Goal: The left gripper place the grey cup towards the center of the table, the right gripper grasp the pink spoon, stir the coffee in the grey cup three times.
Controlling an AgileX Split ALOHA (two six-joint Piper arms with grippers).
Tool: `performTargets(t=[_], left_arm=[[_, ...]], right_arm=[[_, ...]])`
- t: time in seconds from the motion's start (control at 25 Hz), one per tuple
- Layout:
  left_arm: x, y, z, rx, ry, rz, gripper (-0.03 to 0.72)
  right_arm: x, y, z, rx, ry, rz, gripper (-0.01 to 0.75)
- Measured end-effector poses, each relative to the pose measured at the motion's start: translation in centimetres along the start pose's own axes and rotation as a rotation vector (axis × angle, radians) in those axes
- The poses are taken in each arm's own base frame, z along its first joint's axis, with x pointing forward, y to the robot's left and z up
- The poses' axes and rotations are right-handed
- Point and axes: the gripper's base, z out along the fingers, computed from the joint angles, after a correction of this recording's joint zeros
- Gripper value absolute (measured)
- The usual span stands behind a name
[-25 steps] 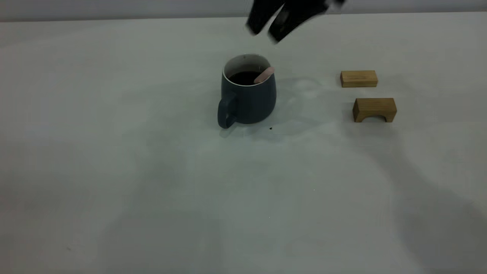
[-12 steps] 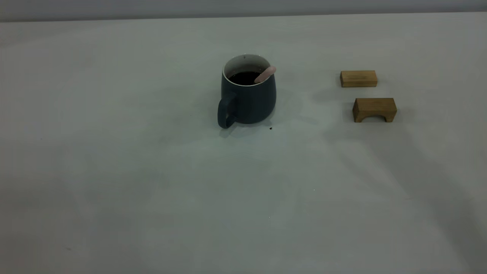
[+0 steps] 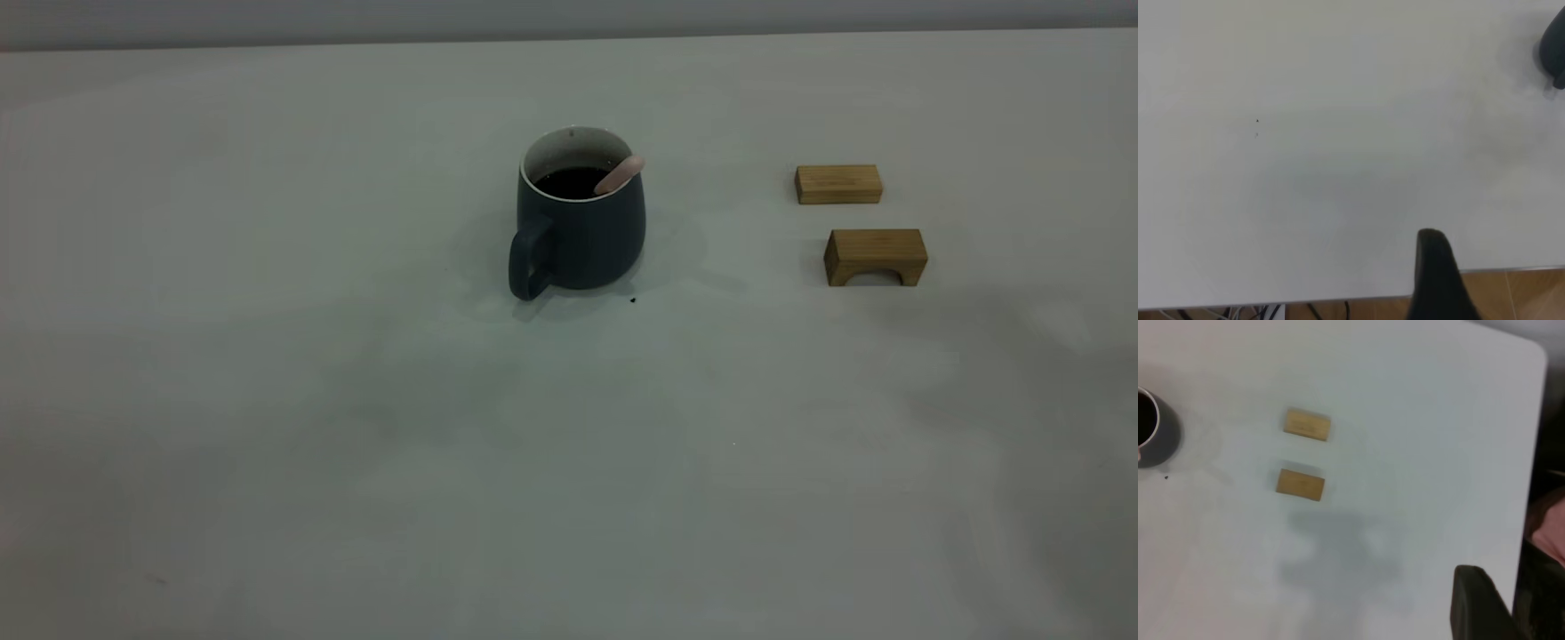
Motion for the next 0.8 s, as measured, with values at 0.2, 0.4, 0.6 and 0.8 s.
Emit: performTargets(t=[0.2, 0.4, 0.6, 0.8], left_arm=[[0.0, 0.0, 0.0, 0.0, 0.0, 0.0, 0.528], [0.0, 0.0, 0.0, 0.0, 0.0, 0.0, 0.528], [0.0, 0.0, 0.0, 0.0, 0.0, 0.0, 0.528], [0.0, 0.0, 0.0, 0.0, 0.0, 0.0, 0.528]], right_arm=[[5.9, -0.8, -5.0, 0.005, -0.096, 0.022, 0.236], [13.2, -0.7, -7.1, -0.016, -0.159, 0.058, 0.237], [21.1, 0.3, -6.5, -0.07, -0.197, 0.145, 0.237], [26.8, 1.3, -3.7, -0.01, -0.208, 0.236, 0.237]])
